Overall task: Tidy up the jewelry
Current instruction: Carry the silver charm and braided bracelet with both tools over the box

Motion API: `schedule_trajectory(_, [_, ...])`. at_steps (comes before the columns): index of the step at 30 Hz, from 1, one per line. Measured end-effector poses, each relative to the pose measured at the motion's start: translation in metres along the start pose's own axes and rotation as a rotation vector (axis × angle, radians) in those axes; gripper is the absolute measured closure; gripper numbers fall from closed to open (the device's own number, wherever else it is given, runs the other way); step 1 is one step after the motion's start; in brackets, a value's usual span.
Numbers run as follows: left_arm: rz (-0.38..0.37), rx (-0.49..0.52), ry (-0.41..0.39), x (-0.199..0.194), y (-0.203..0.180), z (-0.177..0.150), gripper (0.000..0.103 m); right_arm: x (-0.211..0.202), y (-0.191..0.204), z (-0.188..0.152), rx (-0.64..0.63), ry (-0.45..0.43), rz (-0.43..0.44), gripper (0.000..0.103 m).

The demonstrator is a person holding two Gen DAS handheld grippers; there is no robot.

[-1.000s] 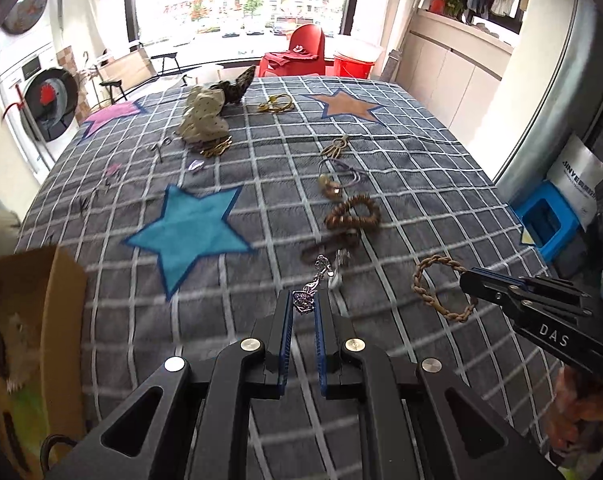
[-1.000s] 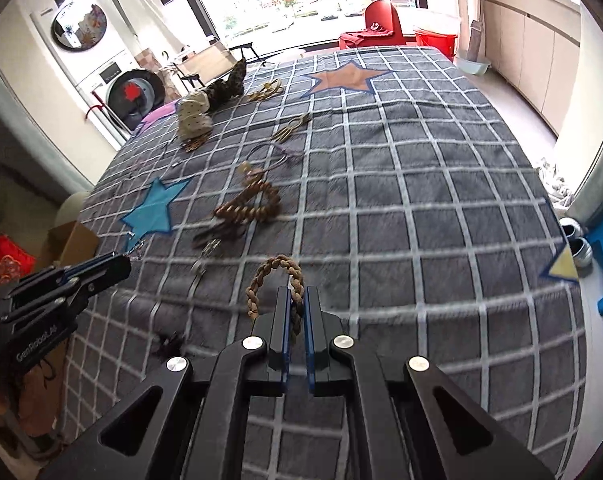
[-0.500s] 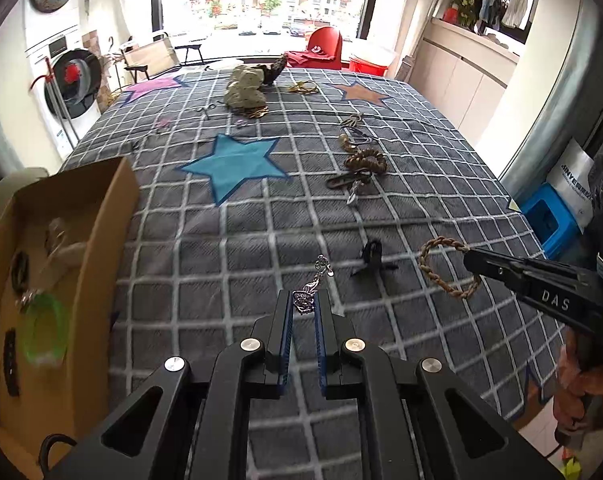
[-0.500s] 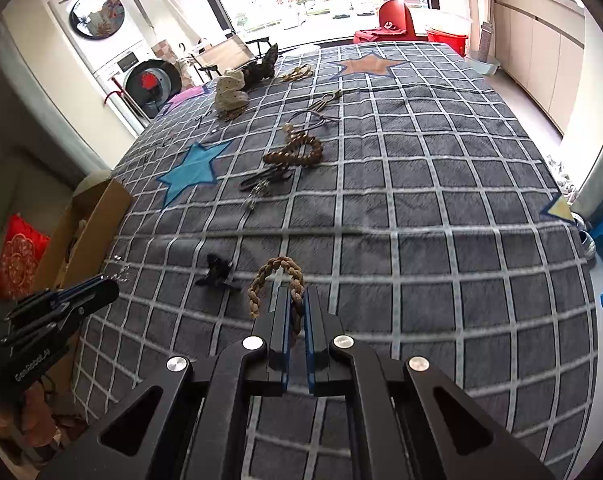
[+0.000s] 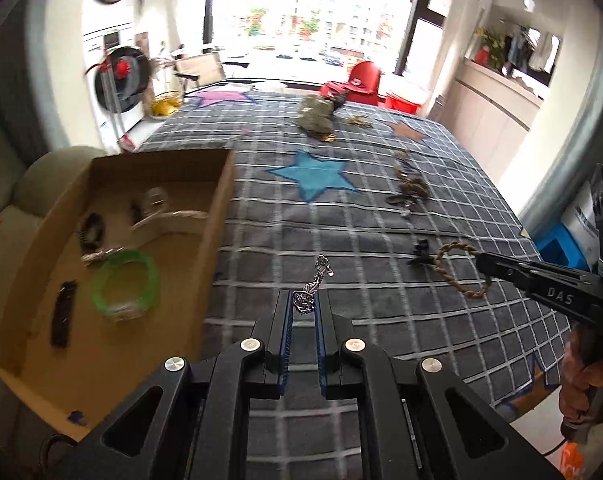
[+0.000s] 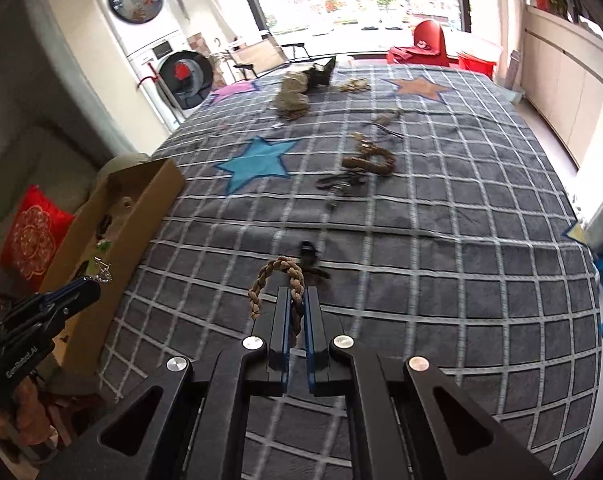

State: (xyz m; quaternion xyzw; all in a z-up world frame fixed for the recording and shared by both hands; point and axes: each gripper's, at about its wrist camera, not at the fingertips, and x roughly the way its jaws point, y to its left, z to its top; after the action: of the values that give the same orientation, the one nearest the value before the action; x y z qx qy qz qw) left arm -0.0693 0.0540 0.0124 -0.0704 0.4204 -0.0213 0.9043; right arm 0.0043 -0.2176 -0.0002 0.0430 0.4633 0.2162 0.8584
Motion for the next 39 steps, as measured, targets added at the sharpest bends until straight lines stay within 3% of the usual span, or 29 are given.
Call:
schedule_trajectory(20, [0.261, -0.219, -0.039, -0.046, 0.147, -0.034, 0.09, 0.018, 0.148, 0.038, -0.23, 0.016, 0.23, 0.096])
schedule_trajectory(28, [0.292, -0.263, -0.035, -0.045, 0.178, -0.037, 0.09, 0.039, 0.202, 0.052, -0.306, 0.063, 0.309, 0.096])
schedule_trajectory(39, [0.242, -0.265, 0.049, -0.019, 0.191, -0.038, 0.09, 0.08, 0.263, 0.043, -0.41, 0.199, 0.385, 0.096])
